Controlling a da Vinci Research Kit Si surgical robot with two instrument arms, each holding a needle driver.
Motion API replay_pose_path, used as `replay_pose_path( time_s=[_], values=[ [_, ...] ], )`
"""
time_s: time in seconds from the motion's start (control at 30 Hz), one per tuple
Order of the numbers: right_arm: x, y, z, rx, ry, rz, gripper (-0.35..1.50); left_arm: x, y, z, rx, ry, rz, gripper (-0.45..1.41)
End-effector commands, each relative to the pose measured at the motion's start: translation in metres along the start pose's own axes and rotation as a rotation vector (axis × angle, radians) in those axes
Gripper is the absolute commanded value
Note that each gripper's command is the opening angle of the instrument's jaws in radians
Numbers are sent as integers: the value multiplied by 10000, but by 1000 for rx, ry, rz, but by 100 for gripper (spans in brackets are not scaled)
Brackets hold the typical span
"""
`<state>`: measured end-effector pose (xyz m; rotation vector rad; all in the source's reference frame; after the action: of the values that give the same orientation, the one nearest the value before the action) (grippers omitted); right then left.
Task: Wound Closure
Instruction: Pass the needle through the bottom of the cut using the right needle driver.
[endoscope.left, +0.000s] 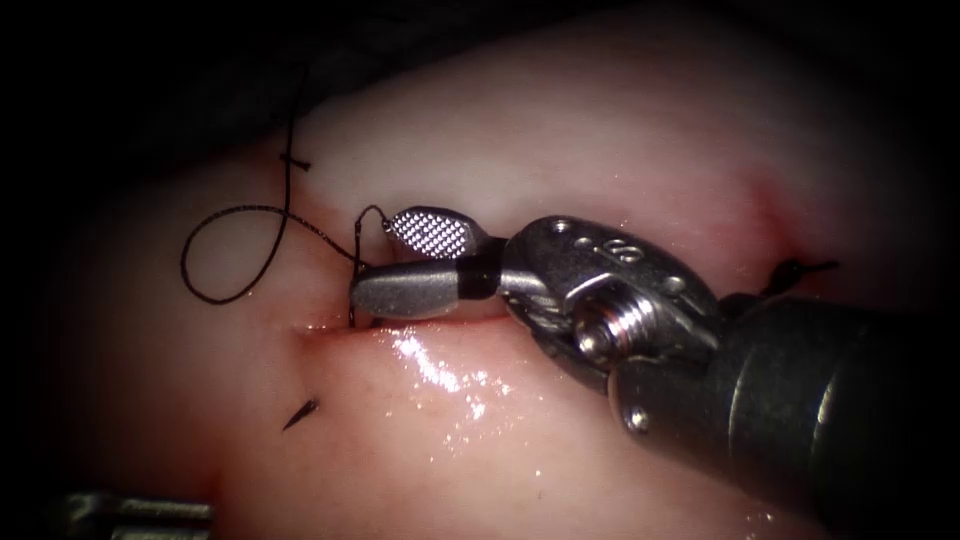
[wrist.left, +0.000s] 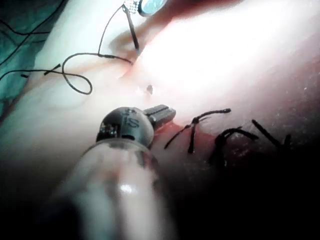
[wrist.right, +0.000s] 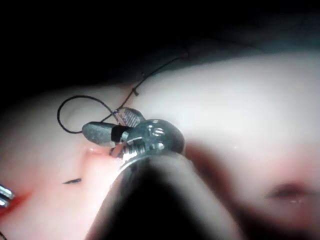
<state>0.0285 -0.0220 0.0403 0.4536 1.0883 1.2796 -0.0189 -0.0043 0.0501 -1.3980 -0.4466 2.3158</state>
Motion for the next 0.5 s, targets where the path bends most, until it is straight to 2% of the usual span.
replay_pose_path(
  time_s=[0.03,0.17,0.3,0.5],
  values=[
    [7,2,10,-11,1,-9,81,2,-11,7,-9,7,3,-18],
    [3,9,6,-62,-21,-58,93,0,-17,9,-13,9,5,-11],
    [-4,13,7,-112,-34,-67,89,-1,-19,10,-9,8,6,-10],
    [-8,16,15,-124,-44,-43,83,1,-22,10,-6,6,9,-11]
  ],
)
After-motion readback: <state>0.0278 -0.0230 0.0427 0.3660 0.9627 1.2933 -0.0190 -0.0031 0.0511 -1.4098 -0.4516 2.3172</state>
